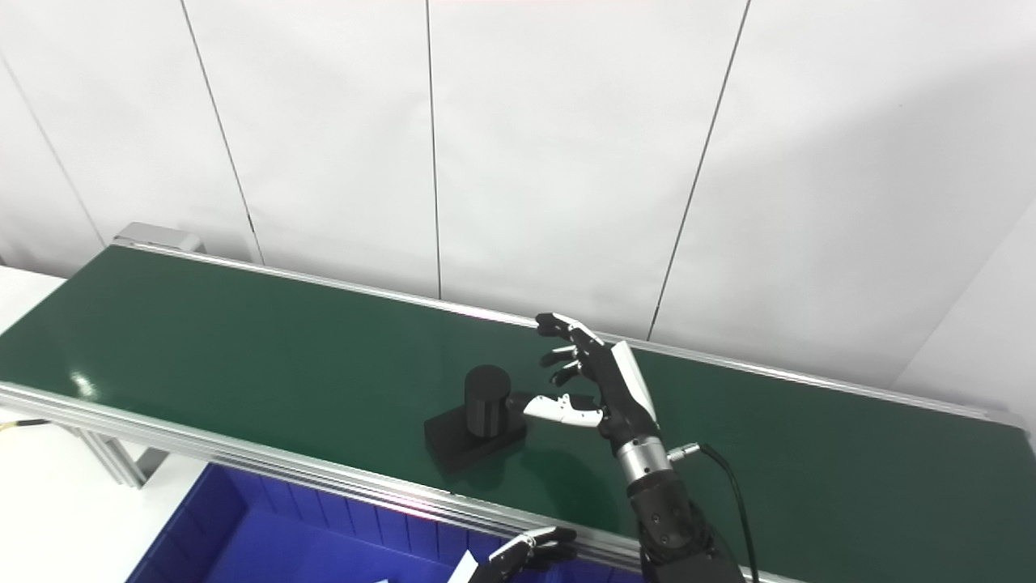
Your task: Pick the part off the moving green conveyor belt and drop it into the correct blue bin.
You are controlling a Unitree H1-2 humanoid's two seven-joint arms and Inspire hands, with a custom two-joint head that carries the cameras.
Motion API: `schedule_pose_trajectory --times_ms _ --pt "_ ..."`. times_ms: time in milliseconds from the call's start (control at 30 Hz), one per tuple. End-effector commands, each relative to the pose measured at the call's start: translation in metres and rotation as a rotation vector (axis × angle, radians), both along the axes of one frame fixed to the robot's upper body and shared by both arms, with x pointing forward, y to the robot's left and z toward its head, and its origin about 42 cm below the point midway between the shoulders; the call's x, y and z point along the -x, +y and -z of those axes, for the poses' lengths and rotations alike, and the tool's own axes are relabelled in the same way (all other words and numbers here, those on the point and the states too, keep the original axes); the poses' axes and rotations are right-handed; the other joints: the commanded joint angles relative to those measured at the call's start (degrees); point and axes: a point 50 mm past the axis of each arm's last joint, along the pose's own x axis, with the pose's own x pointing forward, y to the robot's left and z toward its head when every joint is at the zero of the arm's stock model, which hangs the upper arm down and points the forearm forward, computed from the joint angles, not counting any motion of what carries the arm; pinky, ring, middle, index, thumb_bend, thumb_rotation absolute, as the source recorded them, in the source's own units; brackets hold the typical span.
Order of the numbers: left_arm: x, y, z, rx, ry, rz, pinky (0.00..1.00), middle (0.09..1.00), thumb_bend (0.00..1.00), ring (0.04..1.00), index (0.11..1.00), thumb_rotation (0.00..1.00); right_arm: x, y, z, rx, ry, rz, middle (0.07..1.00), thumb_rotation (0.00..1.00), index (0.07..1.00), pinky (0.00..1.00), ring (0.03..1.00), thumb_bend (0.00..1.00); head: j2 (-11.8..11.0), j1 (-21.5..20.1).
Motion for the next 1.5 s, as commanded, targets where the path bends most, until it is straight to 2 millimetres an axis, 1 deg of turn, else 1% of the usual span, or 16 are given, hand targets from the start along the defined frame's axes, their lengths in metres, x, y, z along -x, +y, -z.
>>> schedule_pose_trajectory --times_ms 0,100,400,633,733,833,900,967,1000,1033,1067,1100,1133,1233,1367,1467 --pt "-0.004 -0.008 -0.014 0.046 -0.061 0.006 0.79 0.768 1.0 0.783 0.801 0.86 -0.016 0.012 -0.032 -0.003 -0.072 -0.03 0.765 0.42 0.806 0.52 0.641 1.0 0.2 0.1" --pt "-0.003 -0.008 -0.015 0.051 -0.064 0.009 0.79 0.769 1.0 0.786 0.804 0.86 -0.016 0.012 -0.03 0.011 -0.069 -0.035 0.765 0.4 0.807 0.52 0.644 1.0 0.4 0.3" --pt "0.002 -0.005 -0.016 0.052 -0.068 0.003 0.78 0.761 1.0 0.783 0.797 0.86 -0.011 0.01 -0.013 0.088 -0.068 -0.031 0.785 0.4 0.787 0.52 0.654 1.0 0.9 0.2" --pt "0.006 -0.004 -0.018 0.058 -0.073 0.003 0.78 0.762 1.0 0.788 0.8 0.86 -0.009 0.01 -0.006 0.141 -0.04 -0.011 0.752 0.35 0.776 0.51 0.635 0.99 1.6 0.3" --pt "0.006 -0.004 -0.018 0.059 -0.075 0.0 0.78 0.762 1.0 0.787 0.8 0.86 -0.009 0.009 -0.003 0.17 -0.025 -0.002 0.732 0.3 0.769 0.46 0.602 0.96 1.7 0.3" --pt "0.008 -0.003 -0.019 0.061 -0.076 -0.001 0.77 0.761 1.0 0.788 0.798 0.87 -0.008 0.006 0.005 0.203 0.003 0.02 0.728 0.28 0.769 0.45 0.585 0.94 1.9 0.2" --pt "0.008 -0.003 -0.019 0.063 -0.077 0.0 0.76 0.76 1.0 0.784 0.8 0.87 -0.007 0.005 0.01 0.219 0.011 0.038 0.701 0.23 0.754 0.42 0.545 0.9 2.0 0.1" --pt "0.009 -0.003 -0.02 0.066 -0.075 0.0 0.76 0.759 1.0 0.781 0.801 0.86 -0.006 0.004 0.013 0.233 0.003 0.058 0.655 0.09 0.701 0.41 0.505 0.82 2.0 0.0" --pt "0.009 -0.003 -0.02 0.067 -0.073 0.0 0.76 0.759 1.0 0.781 0.801 0.86 -0.006 0.004 0.014 0.237 -0.005 0.066 0.632 0.04 0.675 0.41 0.491 0.8 2.0 0.0" --pt "0.009 -0.002 -0.02 0.069 -0.072 0.0 0.76 0.759 1.0 0.781 0.801 0.86 -0.006 0.003 0.016 0.242 -0.009 0.083 0.629 0.03 0.671 0.41 0.489 0.8 2.1 -0.2" --pt "0.009 -0.002 -0.02 0.07 -0.071 0.001 0.76 0.759 1.0 0.779 0.802 0.86 -0.006 0.003 0.017 0.245 -0.011 0.095 0.541 0.01 0.601 0.36 0.424 0.63 2.1 -0.2" --pt "0.009 -0.002 -0.02 0.067 -0.074 0.002 0.76 0.759 1.0 0.779 0.802 0.86 -0.006 0.003 0.018 0.248 -0.017 0.108 0.511 0.01 0.578 0.35 0.402 0.57 2.2 -0.4" --pt "0.01 -0.002 -0.02 0.066 -0.077 0.003 0.76 0.759 1.0 0.779 0.805 0.87 -0.006 0.003 0.018 0.249 -0.023 0.116 0.496 0.0 0.556 0.34 0.391 0.54 2.2 -0.4" --pt "0.01 -0.001 -0.02 0.067 -0.076 0.004 0.76 0.758 1.0 0.779 0.81 0.87 -0.006 0.002 0.018 0.265 -0.046 0.14 0.498 0.0 0.503 0.35 0.403 0.52 2.2 -0.5" --pt "0.01 -0.002 -0.021 0.076 -0.068 0.003 0.76 0.757 1.0 0.778 0.81 0.87 -0.005 0.0 0.018 0.277 -0.068 0.152 0.486 0.0 0.493 0.37 0.408 0.52 2.2 -0.6" --pt "0.01 -0.001 -0.021 0.076 -0.069 0.005 0.77 0.758 1.0 0.781 0.815 0.87 -0.003 -0.001 0.019 0.262 -0.063 0.143 0.474 0.0 0.518 0.35 0.393 0.52 2.2 -0.8"
